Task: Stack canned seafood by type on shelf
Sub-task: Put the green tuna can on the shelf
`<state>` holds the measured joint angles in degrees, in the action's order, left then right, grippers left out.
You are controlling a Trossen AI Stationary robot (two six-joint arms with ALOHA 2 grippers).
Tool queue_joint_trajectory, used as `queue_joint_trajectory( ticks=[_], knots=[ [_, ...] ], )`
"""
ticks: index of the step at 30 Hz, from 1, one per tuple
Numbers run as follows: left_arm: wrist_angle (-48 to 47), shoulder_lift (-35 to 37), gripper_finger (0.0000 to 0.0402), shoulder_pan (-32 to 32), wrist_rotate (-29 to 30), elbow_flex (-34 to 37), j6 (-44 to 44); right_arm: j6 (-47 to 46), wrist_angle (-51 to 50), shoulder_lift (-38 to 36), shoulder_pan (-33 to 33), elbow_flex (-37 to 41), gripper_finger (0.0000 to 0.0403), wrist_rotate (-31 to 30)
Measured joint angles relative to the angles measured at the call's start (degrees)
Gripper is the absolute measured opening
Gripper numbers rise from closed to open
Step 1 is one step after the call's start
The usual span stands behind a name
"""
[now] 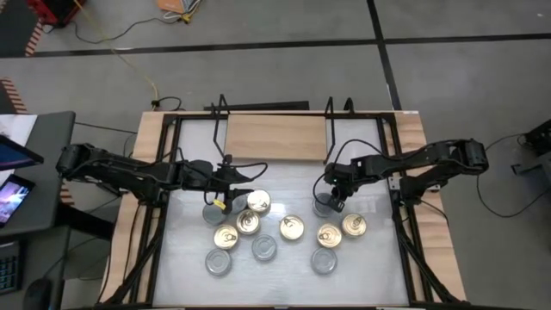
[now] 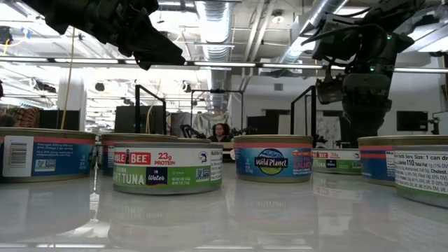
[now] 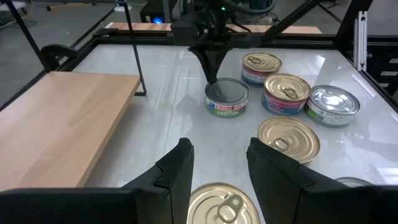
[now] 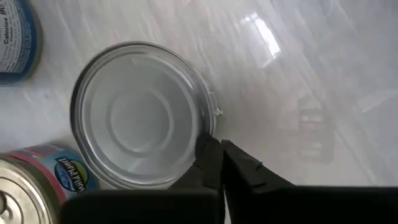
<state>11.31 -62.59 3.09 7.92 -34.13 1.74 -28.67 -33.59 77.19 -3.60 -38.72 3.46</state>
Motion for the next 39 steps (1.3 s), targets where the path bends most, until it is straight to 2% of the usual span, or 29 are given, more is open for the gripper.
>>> queue_joint_trajectory(
  ticks=[3, 12, 17, 25, 29, 33, 39],
  knots=[
    [0.0, 0.0, 0.0141, 0.0, -0.01, 0.0, 0.0, 0.0, -0.64, 0.02, -0.99, 0.03, 0.0012, 0.55],
    [-0.26, 0.0, 0.0141, 0.0, -0.02, 0.0, 0.45, 1.49, -5.08, 0.18, -8.17, 0.31, 0.0015, 4.01],
    [-0.35, 0.0, 0.0141, 0.0, -0.02, 0.01, 0.45, 2.34, -6.42, 0.2, -11.53, 0.31, 0.0015, 3.88],
    [-0.42, 0.0, 0.0141, 0.0, -0.02, 0.02, 0.27, 2.59, -7.27, -0.02, -15.27, 0.22, 0.0063, 2.32],
    [-0.42, 0.0, 0.0141, 0.0, -0.01, 0.02, 0.26, 3.62, -12.81, -0.02, -17.05, -1.69, 0.0076, 1.24],
    [-0.42, 0.0, 0.0141, 0.0, -0.02, 0.02, 0.26, 3.85, -17.99, -1.52, -17.18, -5.74, 0.0087, -3.49],
    [-1.39, 0.02, 0.0141, 0.0, 0.0, 0.02, -0.09, 1.65, -20.57, -7.84, -11.54, -11.38, 0.0114, -4.32]
  ],
)
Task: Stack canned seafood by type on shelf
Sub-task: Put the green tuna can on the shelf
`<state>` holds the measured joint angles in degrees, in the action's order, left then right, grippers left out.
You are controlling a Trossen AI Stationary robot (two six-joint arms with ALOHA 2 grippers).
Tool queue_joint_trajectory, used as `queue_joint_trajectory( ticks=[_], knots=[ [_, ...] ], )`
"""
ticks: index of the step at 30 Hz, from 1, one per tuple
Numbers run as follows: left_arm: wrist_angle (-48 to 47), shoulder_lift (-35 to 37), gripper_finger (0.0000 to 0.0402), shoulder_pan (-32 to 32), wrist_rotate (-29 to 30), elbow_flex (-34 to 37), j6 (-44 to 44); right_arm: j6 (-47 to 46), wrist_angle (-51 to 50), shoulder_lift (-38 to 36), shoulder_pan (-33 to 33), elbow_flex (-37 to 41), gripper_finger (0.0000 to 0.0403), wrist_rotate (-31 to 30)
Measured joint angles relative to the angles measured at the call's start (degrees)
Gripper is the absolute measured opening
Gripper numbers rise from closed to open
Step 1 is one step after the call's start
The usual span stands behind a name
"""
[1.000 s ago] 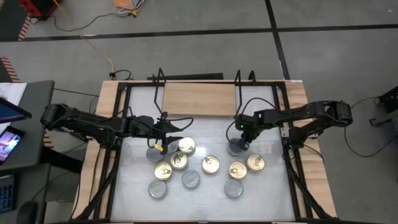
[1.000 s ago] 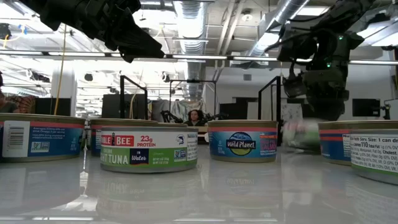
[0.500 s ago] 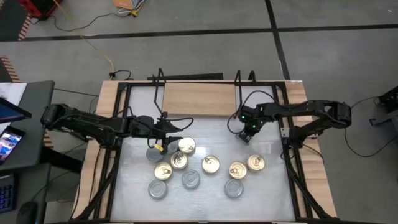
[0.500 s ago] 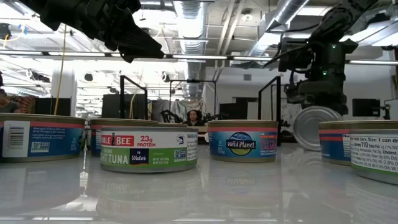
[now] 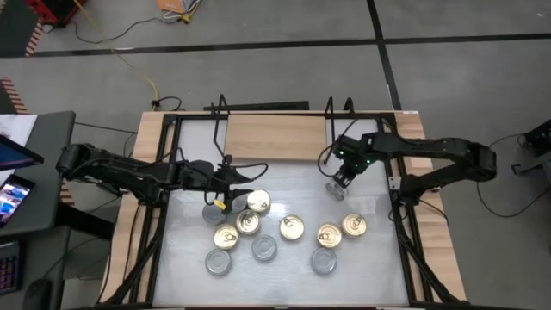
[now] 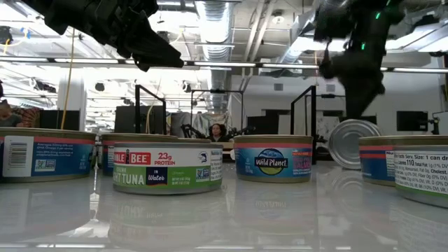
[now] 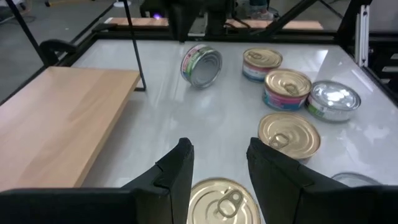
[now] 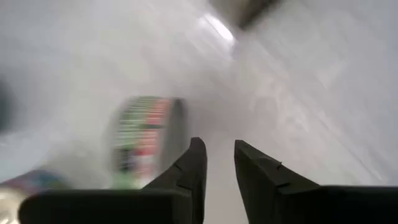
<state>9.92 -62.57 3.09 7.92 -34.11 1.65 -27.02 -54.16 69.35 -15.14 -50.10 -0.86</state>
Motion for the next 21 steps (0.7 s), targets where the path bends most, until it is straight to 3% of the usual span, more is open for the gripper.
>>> queue_joint_trajectory(
  ticks=[5, 11, 15, 21],
  knots=[
    [-0.18, 0.0, 0.0141, 0.0, 0.0, 0.0, -0.2, -4.73, 0.42, -3.03, 10.13, -2.28, 0.0158, -0.16],
    [0.35, 0.0, 0.0141, 0.0, 0.29, 0.0, 1.71, -12.11, 0.61, -0.02, 20.45, -2.26, 0.0233, -4.36],
    [1.48, 0.0, 0.0141, -0.01, 0.61, 0.0, 1.99, -15.86, -0.9, 2.72, 22.76, -2.26, 0.0267, -9.7],
    [1.13, 0.0, 0.0141, 0.0, 0.59, 0.0, 0.63, -17.98, -4.03, 6.86, 22.89, -2.24, 0.0275, -12.79]
  ],
)
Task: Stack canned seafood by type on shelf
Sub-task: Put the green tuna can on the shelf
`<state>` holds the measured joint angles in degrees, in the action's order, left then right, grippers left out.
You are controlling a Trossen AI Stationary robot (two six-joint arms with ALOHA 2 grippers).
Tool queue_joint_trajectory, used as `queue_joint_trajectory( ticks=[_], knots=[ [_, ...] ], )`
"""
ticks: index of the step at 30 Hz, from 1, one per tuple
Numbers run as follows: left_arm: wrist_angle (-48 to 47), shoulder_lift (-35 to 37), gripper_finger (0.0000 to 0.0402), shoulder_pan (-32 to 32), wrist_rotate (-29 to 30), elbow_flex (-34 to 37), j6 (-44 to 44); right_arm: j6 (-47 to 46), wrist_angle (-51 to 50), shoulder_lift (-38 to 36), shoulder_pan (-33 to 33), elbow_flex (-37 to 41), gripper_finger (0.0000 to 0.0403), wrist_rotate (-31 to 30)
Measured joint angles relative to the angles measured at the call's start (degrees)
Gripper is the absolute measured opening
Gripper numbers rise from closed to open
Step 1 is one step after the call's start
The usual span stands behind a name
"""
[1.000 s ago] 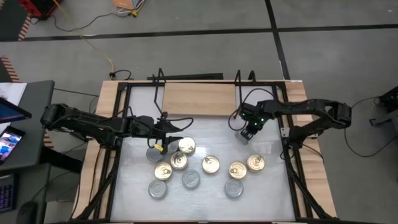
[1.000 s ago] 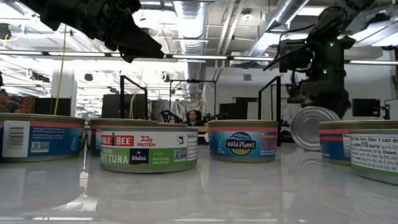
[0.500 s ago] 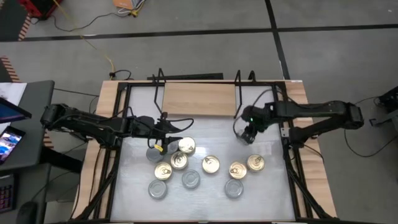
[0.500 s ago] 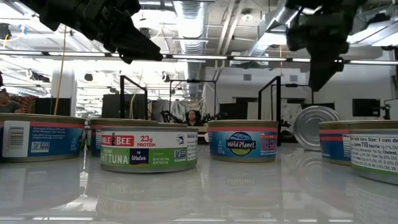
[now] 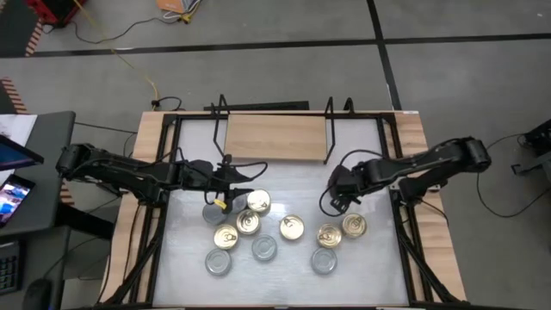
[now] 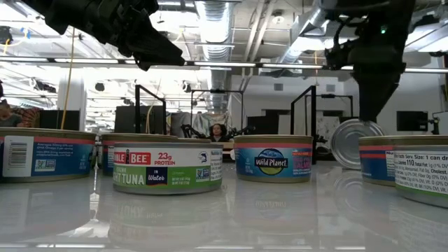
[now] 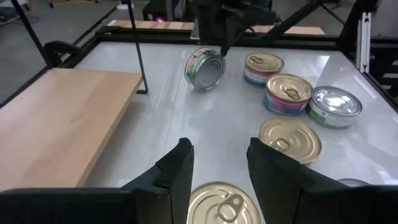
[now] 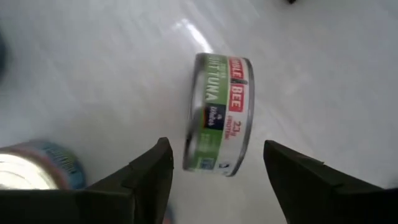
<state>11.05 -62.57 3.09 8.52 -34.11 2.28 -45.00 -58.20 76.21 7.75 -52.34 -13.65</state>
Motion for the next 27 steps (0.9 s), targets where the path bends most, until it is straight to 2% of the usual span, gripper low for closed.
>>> queue_joint_trajectory(
  ticks=[8, 11, 15, 18, 21, 24, 27],
  knots=[
    [-0.03, -0.02, 0.0141, 0.0, -0.09, 0.0, -1.34, 5.51, 3.82, 6.95, -0.35, 0.0, 0.0266, -1.03],
    [0.86, -0.2, 0.0141, 0.05, -0.23, 0.02, -1.83, 7.99, 4.48, 9.54, -0.39, 0.0, 0.0234, -1.72],
    [9.88, -2.69, 0.0141, 1.73, -1.06, 1.41, -2.63, 10.61, 6.47, 10.77, -0.39, -0.05, 0.0155, -1.99],
    [16.27, -5.78, 0.0141, 3.77, -1.1, 3.16, -4.11, 12.19, 7.42, 10.7, -0.37, -0.6, 0.0154, -3.14],
    [20.93, -8.86, 0.0142, 5.3, -0.73, 4.8, -3.43, 15.23, 8.08, 10.33, 0.0, -2.69, 0.0154, -6.31],
    [25.99, -11.35, 0.0142, 6.43, -0.65, 6.08, -1.22, 21.3, 10.71, 10.31, 0.65, -5.13, 0.0154, -12.3],
    [32.34, -12.59, 0.0142, 7.2, 0.27, 8.51, -0.98, 31.15, 18.82, 10.27, 0.92, -6.63, 0.0154, -18.1]
  ],
)
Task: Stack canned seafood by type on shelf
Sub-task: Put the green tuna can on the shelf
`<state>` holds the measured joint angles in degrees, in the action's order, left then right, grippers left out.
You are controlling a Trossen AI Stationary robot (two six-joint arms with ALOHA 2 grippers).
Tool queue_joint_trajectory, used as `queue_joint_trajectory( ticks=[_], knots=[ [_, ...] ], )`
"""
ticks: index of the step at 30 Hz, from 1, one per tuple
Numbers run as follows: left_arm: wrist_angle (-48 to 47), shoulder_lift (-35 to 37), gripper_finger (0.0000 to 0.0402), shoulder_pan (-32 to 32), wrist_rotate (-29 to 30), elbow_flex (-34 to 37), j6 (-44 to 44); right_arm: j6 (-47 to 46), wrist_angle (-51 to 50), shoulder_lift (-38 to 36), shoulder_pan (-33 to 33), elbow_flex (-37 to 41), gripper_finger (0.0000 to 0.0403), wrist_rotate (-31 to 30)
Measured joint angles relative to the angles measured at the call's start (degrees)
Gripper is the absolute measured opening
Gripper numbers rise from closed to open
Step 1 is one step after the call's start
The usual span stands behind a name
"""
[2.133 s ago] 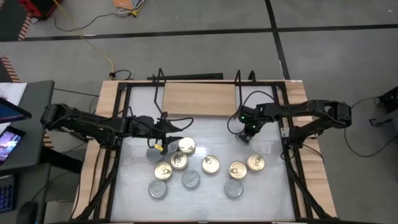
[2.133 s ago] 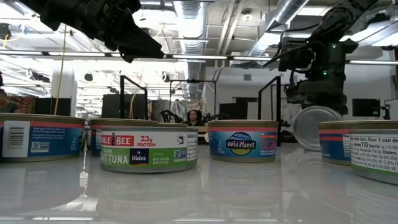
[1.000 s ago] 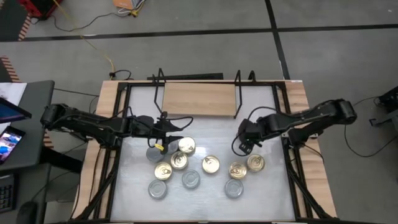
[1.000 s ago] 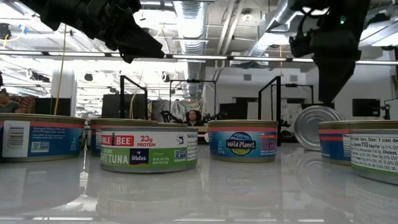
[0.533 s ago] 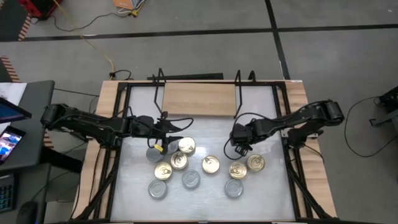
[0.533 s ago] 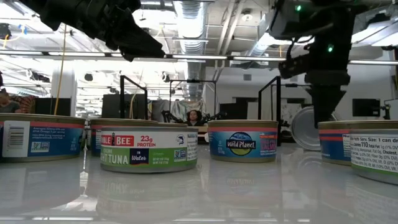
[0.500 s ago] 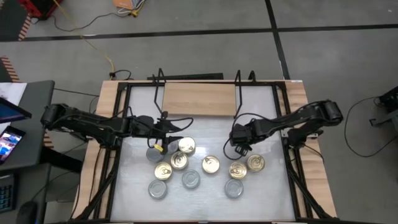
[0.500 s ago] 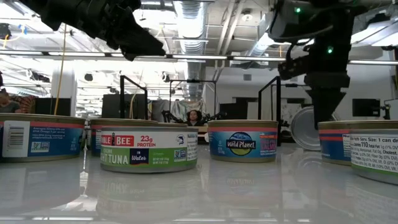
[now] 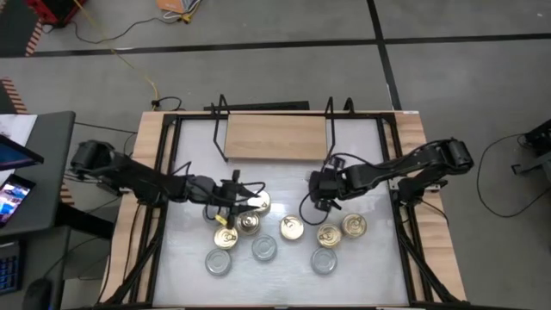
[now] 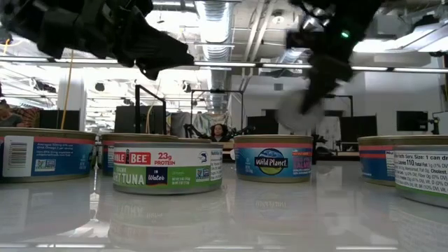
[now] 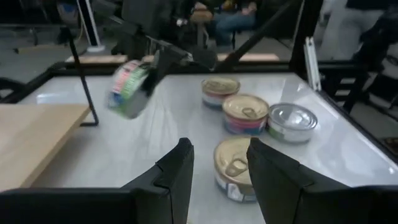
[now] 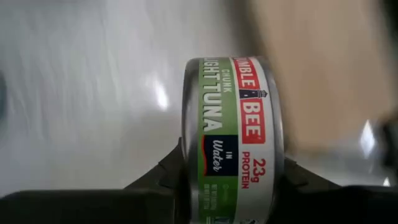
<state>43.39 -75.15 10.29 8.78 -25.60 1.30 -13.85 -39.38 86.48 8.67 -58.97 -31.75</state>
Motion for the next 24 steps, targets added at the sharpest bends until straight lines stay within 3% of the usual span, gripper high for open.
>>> queue_joint_trajectory(
  ticks=[5, 10, 17, 24],
  knots=[
    [7.27, 0.79, 0.0142, 0.1, 6.33, 4.79, 0.94, 21.05, 15.41, 0.57, -2.01, -0.05, 0.0154, -8.08],
    [8.17, 2.29, 0.0142, 0.09, 12.48, 7.23, 1.53, 34.33, 24.03, 2.72, -7.11, -0.05, 0.0154, -15.64],
    [9.13, 2.43, 0.0142, 0.07, 13.59, 8.23, 1.78, 42.36, 29.83, 10.01, -13.71, 0.01, 0.0175, -16.97],
    [8.5, 2.43, 0.0141, 0.04, 13.29, 8.23, 3.39, 41.69, 29.19, 13.07, -16.3, 0.1, 0.0176, -15.81]
  ],
)
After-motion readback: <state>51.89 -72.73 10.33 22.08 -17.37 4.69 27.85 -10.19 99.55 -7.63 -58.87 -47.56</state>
